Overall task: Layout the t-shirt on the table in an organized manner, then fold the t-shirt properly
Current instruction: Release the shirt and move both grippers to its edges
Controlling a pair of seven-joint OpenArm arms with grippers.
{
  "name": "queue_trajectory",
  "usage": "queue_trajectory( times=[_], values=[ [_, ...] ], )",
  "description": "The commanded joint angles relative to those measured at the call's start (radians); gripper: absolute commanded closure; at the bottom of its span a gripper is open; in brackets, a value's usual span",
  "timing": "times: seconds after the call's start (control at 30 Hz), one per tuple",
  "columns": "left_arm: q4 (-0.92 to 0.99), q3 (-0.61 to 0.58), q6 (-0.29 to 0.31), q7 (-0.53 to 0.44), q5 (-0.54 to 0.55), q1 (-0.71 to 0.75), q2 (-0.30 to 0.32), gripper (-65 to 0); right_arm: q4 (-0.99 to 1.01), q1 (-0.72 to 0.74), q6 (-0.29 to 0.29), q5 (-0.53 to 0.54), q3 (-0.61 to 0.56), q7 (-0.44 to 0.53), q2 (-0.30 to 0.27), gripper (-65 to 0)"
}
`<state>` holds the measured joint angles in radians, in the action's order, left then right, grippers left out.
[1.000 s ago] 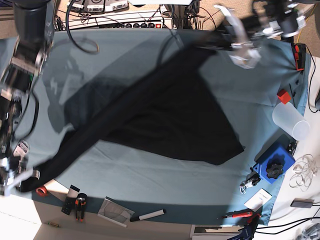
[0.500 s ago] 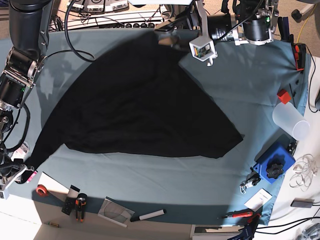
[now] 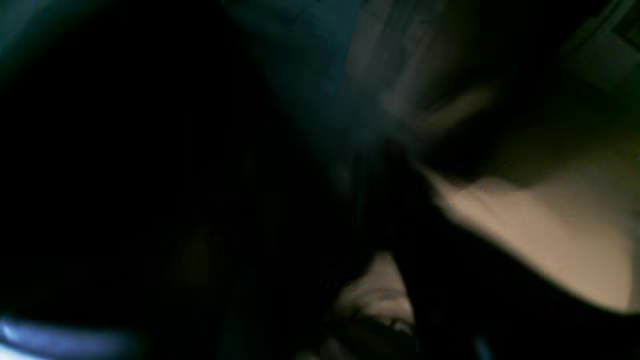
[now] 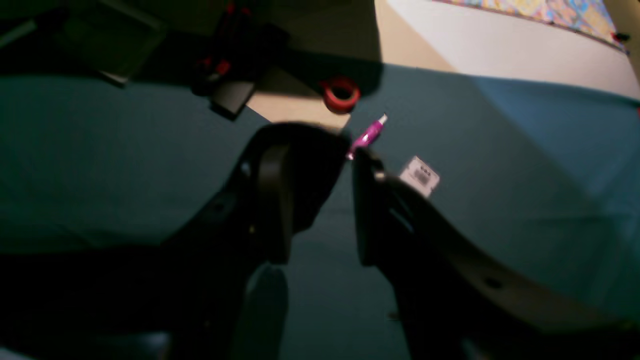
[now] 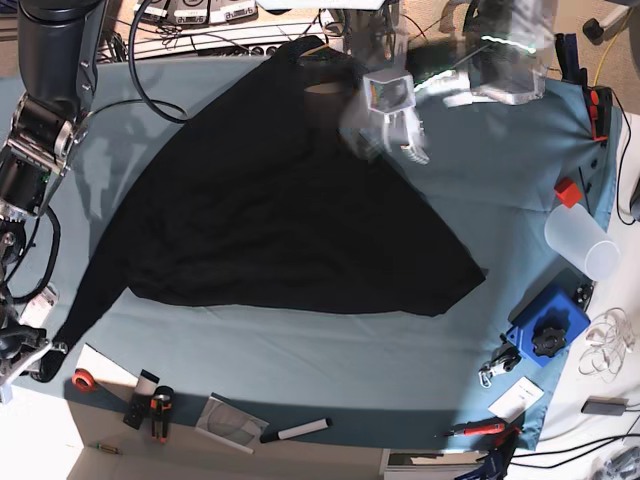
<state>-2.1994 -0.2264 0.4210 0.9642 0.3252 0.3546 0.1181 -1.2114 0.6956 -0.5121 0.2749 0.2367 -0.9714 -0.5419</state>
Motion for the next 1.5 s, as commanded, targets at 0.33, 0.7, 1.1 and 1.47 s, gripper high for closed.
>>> queue_trajectory(
  times=[0.33, 0.7, 1.1, 1.47],
  values=[
    [-0.052, 0.431, 0.061, -0.135, 0.181, -0.056, 0.063, -23.2, -0.015, 0.033, -0.054, 0.275, 0.126, 0.022, -0.023, -20.1],
    [-0.038, 0.714, 0.075, -0.143, 0.184, -0.056, 0.063, -23.2, -0.018, 0.032, -0.116, 0.418, 0.141, -0.096, -0.023, -20.1],
    [0.045, 0.932, 0.062, -0.068, 0.331, -0.055, 0.062, -2.5, -0.019, -0.021, -0.186, 0.977, 0.301, -0.425, -0.020, -20.0],
    [0.169, 0.929, 0.080, -0.236, 0.245, -0.056, 0.062, 0.0, -0.041, -0.320, -0.186, 0.988, 0.418, -0.425, -0.016, -20.0]
  ],
)
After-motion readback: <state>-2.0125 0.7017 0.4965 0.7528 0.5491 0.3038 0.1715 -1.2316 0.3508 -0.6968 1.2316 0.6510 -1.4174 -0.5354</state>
